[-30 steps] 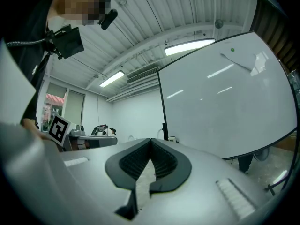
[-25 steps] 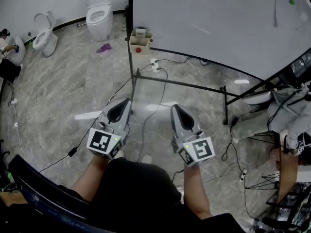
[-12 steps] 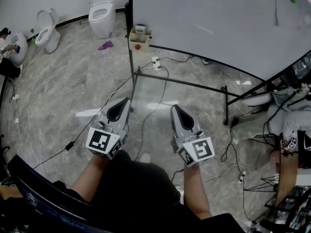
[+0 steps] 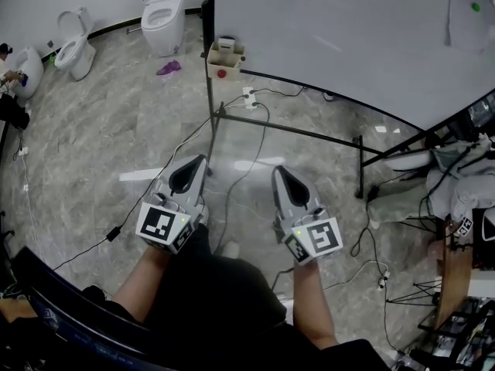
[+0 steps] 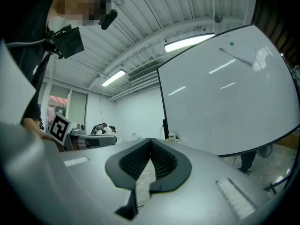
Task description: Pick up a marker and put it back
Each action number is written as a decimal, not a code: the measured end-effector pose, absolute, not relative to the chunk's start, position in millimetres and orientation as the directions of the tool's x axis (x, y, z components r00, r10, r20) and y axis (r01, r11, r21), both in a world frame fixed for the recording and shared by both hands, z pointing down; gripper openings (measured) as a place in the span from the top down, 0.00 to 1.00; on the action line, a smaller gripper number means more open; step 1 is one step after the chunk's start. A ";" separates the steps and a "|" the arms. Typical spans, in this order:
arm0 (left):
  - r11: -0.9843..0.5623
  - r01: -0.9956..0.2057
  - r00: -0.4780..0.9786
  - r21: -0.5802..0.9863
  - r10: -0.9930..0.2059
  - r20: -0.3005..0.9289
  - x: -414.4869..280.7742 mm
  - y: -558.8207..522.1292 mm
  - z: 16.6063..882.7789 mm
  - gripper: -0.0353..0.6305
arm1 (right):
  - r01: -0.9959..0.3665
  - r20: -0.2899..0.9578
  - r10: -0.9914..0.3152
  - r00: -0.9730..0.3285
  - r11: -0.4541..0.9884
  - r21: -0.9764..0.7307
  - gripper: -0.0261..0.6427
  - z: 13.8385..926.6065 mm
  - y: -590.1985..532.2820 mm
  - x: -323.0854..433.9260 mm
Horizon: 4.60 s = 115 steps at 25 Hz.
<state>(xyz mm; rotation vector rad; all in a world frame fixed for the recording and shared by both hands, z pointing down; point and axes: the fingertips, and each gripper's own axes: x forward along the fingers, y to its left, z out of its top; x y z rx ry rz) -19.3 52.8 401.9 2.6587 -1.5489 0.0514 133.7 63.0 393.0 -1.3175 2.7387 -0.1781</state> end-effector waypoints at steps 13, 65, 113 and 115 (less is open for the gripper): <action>-0.570 -0.820 0.572 0.052 -0.819 0.048 -44.2 -34.2 398.2 0.94 | -0.807 -0.037 -0.817 -0.576 0.575 -0.133 0.95 383.5 -11.8 96.8; -0.466 -0.879 0.471 0.102 -0.882 0.027 -73.9 -225.9 396.3 0.94 | -0.716 0.031 -0.715 -0.698 0.696 -0.050 0.95 388.4 -232.5 47.1; -0.386 -0.919 0.391 0.079 -0.918 0.067 -65.9 -243.7 406.6 0.94 | -0.721 0.191 -0.701 -0.687 0.690 -0.060 0.84 490.4 -334.2 11.9; -0.392 -0.916 0.398 0.079 -0.915 0.068 -63.6 -244.1 406.5 0.94 | -0.721 0.188 -0.702 -0.687 0.691 -0.057 0.84 487.9 -333.8 12.2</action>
